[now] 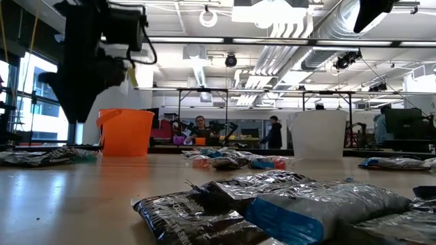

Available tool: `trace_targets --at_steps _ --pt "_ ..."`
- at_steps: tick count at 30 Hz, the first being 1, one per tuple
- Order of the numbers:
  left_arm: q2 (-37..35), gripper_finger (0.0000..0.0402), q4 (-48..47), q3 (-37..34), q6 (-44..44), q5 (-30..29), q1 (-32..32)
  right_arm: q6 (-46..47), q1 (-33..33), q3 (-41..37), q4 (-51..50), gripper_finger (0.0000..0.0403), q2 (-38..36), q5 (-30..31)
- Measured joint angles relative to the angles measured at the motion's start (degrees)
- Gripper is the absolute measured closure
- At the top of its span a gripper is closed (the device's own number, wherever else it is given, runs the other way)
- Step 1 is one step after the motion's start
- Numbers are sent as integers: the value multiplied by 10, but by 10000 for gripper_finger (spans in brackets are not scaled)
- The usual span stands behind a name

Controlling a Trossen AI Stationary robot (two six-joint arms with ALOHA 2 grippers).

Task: Sort candy
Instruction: Put the brown chocolate into the orange bucket

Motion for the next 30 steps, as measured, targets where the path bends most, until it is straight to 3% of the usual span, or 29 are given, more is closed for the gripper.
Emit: trace_targets --at_steps 6,15,26,30 --pt "0 279 47 -54 -40 -32 15 -18 0 0 0 394 0 0" --pt "0 274 144 -91 -25 -51 43 -16 0 0 0 394 0 0" --pt "2 254 174 -128 19 -29 51 -15 0 0 0 394 0 0" --pt "2 248 201 -162 19 8 53 -4 0 0 0 394 0 0"
